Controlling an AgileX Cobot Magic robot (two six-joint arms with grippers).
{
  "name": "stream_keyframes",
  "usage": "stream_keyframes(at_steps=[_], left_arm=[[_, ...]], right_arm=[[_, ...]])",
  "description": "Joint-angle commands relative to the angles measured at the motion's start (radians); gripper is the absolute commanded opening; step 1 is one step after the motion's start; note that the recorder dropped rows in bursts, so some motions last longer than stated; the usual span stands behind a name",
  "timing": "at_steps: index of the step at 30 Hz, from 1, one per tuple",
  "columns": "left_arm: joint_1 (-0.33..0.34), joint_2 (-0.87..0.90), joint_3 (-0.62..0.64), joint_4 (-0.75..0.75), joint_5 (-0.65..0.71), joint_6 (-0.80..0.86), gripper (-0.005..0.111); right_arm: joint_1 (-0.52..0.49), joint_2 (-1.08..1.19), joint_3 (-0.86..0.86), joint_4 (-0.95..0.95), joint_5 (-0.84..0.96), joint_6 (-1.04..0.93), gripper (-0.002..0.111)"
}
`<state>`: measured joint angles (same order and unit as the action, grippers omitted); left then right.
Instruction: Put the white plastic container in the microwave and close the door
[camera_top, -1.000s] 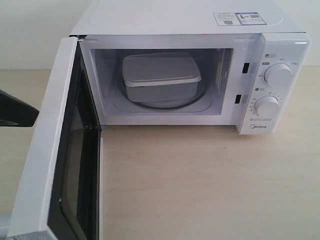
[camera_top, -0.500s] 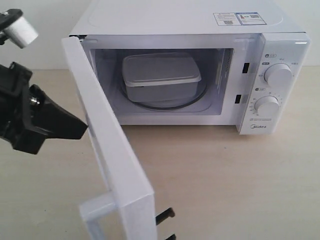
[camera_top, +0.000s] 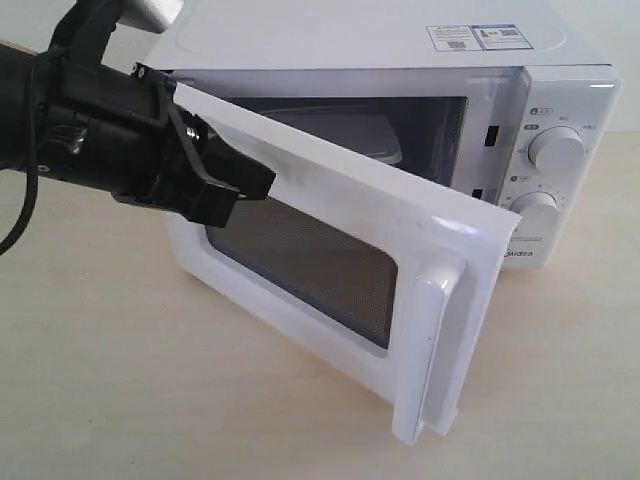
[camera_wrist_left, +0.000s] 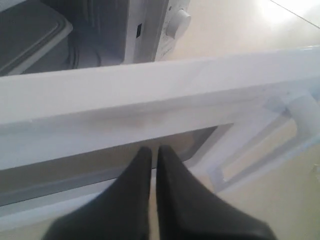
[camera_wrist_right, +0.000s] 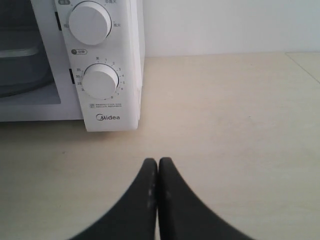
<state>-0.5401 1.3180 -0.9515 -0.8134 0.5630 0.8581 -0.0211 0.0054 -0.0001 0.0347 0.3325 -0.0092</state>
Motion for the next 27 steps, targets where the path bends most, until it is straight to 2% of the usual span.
stream_keyframes(at_steps=[1,8,18,23,27], left_arm=[[-0.007,-0.015,-0.008,-0.003,-0.007,0.014,0.004],[-0.007,-0.037,-0.008,-0.011,0.085,-0.015,0.004],[-0.007,-0.108,-0.008,-0.009,0.091,-0.051,0.004],[-0.007,-0.132,-0.008,-0.009,0.114,-0.057,0.004],[-0.007,-0.138,-0.008,-0.009,0.157,-0.057,0.004]], right_arm=[[-0.008,-0.005,0.0,-0.001,-0.01,0.0,0.0],[-0.008,-0.005,0.0,-0.001,-0.01,0.0,0.0],[-0.008,-0.005,0.0,-0.001,-0.01,0.0,0.0],[-0.008,-0.005,0.0,-0.076,-0.014,-0.051,0.0],[-0.008,-0.005,0.0,-0.089,-0.134,-0.055,0.0]])
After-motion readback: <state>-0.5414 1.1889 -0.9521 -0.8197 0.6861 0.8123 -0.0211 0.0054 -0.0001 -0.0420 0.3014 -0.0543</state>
